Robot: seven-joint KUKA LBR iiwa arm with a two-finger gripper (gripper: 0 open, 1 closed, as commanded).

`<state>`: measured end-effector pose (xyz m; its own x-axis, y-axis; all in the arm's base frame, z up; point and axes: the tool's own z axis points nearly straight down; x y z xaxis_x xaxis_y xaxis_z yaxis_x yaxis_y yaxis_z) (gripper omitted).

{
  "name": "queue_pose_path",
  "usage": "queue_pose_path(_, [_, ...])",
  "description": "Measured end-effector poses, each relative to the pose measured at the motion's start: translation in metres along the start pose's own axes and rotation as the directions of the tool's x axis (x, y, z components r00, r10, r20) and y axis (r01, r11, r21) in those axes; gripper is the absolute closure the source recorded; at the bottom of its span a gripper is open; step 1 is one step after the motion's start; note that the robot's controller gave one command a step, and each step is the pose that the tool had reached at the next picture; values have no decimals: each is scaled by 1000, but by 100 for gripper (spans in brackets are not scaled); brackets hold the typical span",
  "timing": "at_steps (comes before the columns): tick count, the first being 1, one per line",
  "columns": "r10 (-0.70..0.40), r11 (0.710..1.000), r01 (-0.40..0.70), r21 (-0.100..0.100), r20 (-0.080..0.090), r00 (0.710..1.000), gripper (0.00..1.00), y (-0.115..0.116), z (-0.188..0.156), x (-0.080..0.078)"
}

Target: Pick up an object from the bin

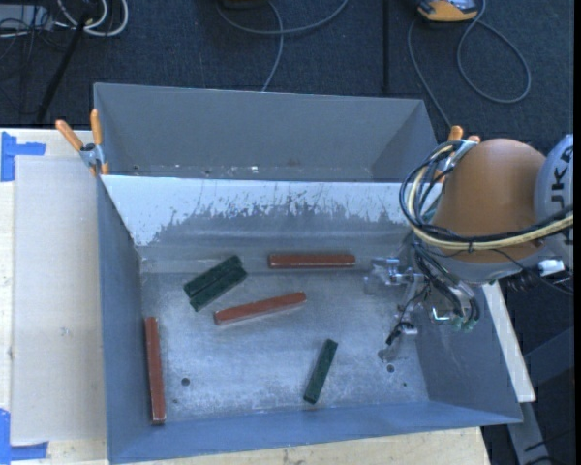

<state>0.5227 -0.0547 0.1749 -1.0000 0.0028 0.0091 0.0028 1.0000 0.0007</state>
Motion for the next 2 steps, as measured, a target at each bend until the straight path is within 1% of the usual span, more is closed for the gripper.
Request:
queue_pose_path(1, [-390, 921, 390, 3, 7, 921, 0, 30, 106, 23])
queue_pose_path(2, [-392, 920, 392, 4, 7, 920, 100, 30, 105, 23])
